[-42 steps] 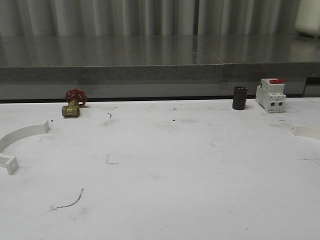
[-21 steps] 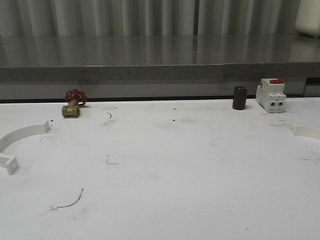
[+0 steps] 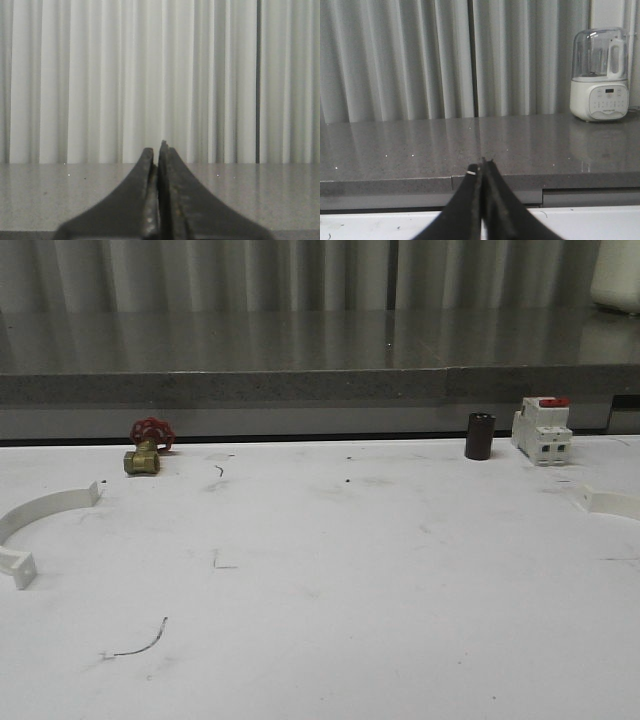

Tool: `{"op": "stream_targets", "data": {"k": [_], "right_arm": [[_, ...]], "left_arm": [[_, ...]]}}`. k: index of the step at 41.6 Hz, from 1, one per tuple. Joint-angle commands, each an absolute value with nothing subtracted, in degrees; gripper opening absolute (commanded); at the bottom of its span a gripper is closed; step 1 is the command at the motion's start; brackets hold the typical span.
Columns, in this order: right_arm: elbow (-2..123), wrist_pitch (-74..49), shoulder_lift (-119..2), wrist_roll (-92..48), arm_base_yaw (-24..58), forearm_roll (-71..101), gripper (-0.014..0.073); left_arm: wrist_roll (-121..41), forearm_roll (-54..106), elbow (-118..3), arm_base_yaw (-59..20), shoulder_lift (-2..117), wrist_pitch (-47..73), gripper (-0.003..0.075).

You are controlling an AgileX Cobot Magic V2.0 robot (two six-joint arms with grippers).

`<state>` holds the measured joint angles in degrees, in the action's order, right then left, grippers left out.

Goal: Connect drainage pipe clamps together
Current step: 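Move the left gripper down toward the white clamp half near it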

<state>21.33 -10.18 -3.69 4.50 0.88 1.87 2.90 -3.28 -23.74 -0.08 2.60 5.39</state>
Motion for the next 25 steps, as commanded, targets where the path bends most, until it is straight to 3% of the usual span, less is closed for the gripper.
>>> {"op": "stream_targets", "data": {"k": [1,7,25], "right_arm": [[28.81,-10.51,-9.37,4.3,0.57,1.74,-0.0116],[36.12,-18.97,-18.88,4.26,0.57,1.74,-0.0116],[36.14,-30.26,-35.9,4.26,0.57,1.79,-0.0116]], "left_arm": [[3.26,-2.95,-31.36,-0.53,7.38,8.17,-0.002],[3.26,-2.95,-36.86,-0.53,15.58,17.19,-0.002],[3.26,-2.95,-32.56,-0.53,30.58,22.32,-0.002]]}}
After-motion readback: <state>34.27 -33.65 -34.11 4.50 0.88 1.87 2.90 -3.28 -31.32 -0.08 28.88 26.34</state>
